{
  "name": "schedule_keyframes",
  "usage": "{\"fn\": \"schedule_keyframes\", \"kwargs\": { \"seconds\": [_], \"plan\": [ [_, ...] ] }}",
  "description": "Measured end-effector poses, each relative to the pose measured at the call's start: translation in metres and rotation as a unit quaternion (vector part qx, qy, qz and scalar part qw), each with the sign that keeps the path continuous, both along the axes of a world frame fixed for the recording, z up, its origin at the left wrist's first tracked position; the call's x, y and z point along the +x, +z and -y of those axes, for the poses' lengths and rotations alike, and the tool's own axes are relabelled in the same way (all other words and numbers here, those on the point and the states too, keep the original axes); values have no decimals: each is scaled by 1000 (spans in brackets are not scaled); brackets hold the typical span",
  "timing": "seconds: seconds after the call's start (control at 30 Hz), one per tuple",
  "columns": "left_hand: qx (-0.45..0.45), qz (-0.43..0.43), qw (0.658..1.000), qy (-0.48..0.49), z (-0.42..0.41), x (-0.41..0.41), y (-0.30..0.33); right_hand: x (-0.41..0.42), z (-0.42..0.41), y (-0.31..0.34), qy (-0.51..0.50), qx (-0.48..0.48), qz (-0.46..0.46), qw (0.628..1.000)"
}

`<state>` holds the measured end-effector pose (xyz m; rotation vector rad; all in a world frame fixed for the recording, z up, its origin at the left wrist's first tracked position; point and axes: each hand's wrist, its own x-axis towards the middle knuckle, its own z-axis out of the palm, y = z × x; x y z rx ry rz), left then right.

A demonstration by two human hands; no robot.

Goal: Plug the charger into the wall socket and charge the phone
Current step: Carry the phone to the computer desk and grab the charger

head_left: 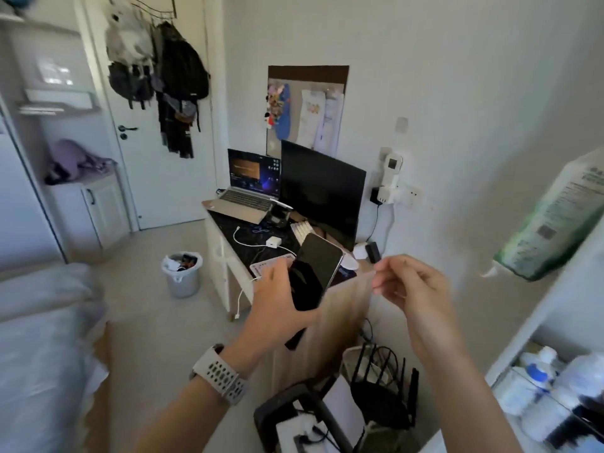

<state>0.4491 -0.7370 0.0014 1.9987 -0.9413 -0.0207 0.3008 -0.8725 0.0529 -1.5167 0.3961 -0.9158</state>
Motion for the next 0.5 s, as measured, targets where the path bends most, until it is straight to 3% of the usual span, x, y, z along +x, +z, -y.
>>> {"fn": "schedule_keyframes", "kwargs": {
  "seconds": [0.27,0.5],
  "plan": [
    [11,17,993,114,-92,111,10,127,-46,-6,61,-2,-12,998],
    [27,-15,989,148,-107,177,-5,218,-44,-32,116,7,-27,993]
  ]
}}
